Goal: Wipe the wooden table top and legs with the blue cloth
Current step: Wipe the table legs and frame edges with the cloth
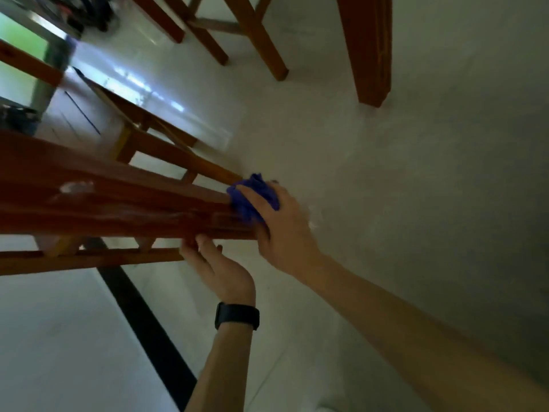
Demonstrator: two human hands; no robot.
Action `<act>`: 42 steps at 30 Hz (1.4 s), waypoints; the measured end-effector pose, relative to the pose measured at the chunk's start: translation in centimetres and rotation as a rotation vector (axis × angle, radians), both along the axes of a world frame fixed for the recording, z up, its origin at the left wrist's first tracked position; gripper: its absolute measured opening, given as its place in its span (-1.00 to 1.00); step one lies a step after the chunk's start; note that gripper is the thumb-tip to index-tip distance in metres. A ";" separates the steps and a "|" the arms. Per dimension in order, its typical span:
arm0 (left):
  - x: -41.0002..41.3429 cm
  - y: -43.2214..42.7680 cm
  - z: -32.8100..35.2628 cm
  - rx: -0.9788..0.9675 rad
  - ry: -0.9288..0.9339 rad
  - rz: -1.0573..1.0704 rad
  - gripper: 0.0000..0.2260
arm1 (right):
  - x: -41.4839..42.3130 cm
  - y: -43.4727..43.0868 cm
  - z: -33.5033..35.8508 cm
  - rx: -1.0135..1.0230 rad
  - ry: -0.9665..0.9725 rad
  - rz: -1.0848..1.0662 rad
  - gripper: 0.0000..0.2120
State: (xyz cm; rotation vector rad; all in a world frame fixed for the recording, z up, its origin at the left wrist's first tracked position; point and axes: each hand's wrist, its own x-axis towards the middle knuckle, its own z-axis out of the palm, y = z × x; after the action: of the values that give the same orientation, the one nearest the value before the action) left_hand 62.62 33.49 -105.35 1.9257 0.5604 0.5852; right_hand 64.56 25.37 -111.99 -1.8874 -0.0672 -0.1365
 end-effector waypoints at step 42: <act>2.1 -0.7 11.9 0.106 -0.439 0.097 -0.67 | 6.6 0.4 3.9 0.379 0.084 0.060 -0.69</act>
State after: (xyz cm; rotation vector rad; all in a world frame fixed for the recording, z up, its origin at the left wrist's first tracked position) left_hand 64.76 32.82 -93.40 1.7967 0.3455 1.0839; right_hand 71.13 25.74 -108.08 -1.5093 -0.0368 -0.0256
